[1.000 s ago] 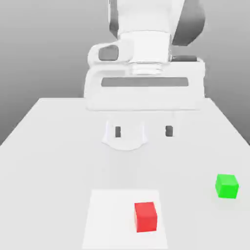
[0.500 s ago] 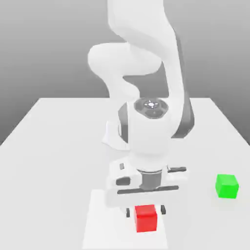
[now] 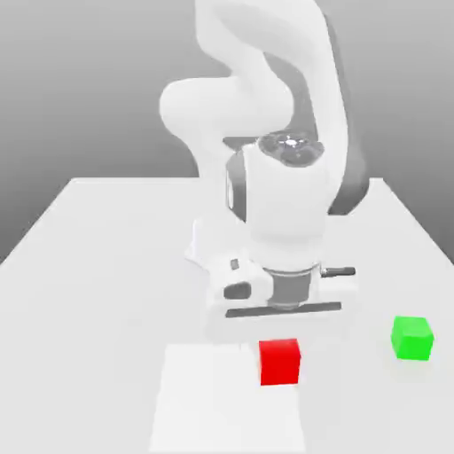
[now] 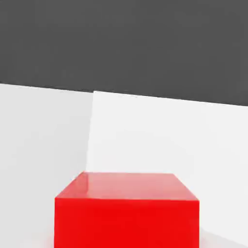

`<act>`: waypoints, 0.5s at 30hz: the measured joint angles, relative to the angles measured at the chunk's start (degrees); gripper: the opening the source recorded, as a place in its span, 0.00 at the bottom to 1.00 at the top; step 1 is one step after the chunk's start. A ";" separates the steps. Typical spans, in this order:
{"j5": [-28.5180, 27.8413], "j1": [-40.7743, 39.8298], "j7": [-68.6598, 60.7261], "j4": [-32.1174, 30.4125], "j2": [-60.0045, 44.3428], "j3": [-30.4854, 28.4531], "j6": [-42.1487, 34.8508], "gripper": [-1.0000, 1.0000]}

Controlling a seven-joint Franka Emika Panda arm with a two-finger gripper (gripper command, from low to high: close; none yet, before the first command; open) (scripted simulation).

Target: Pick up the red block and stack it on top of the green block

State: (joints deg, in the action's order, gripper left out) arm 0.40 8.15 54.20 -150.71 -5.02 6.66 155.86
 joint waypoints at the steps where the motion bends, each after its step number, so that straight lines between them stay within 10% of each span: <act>1: 0.27 1.39 2.07 -0.04 0.39 0.77 -0.31 0.00; 15: 0.34 18.96 34.09 -0.55 4.99 10.16 -4.32 0.00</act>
State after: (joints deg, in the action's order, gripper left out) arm 0.74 27.12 88.29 -151.27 -0.04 16.82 151.54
